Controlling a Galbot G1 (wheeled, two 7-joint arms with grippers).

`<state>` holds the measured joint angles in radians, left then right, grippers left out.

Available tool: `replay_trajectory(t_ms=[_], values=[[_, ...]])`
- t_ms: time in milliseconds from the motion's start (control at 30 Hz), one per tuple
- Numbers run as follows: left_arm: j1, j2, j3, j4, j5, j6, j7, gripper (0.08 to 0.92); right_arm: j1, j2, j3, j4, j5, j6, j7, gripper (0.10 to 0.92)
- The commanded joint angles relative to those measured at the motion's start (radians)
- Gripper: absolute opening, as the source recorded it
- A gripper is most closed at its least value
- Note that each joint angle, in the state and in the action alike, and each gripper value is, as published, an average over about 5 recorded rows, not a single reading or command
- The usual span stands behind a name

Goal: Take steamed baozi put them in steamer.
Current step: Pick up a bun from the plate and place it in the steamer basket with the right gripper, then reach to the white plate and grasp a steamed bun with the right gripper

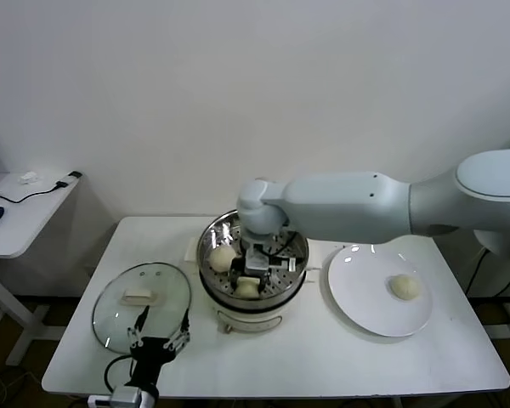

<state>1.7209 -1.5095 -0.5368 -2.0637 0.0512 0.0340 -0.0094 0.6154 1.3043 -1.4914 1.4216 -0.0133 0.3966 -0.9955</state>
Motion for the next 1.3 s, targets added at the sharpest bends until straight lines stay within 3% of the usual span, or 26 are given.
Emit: replay_trajectory(t_ms=[33,133,367,600,667,800,1033,1300], values=[[0.002,-0.003,0.001,0.000,0.003,0.000,0.000,0.823,-0.018,0.016,0.014,-0.023,-0.017,0.040,-0.002,0.754],[0.004,-0.005,0.003,-0.002,0.007,-0.001,0.001,0.823,0.008,0.007,0.023,-0.022,0.018,0.053,-0.043,0.808],[0.014,-0.003,0.002,-0.008,0.008,-0.005,0.001,0.823,0.118,-0.095,0.056,-0.058,0.177,0.060,-0.177,0.822],[0.017,0.004,0.003,-0.016,0.007,-0.006,0.002,0.823,0.252,-0.302,-0.012,-0.267,0.504,-0.054,-0.258,0.823],[0.016,0.006,0.003,-0.016,0.006,-0.006,0.002,0.823,0.267,-0.358,-0.045,-0.335,0.539,-0.099,-0.277,0.823],[0.013,0.008,0.003,-0.012,0.005,-0.008,0.002,0.823,0.258,-0.499,-0.106,-0.413,0.517,-0.188,-0.266,0.823],[-0.002,0.004,0.004,-0.003,0.006,-0.004,0.004,0.823,0.108,-0.715,-0.098,-0.383,0.396,-0.305,-0.188,0.823],[-0.007,-0.005,0.003,0.008,0.012,0.000,0.006,0.823,-0.181,-0.787,0.084,-0.377,0.300,-0.422,-0.115,0.823]])
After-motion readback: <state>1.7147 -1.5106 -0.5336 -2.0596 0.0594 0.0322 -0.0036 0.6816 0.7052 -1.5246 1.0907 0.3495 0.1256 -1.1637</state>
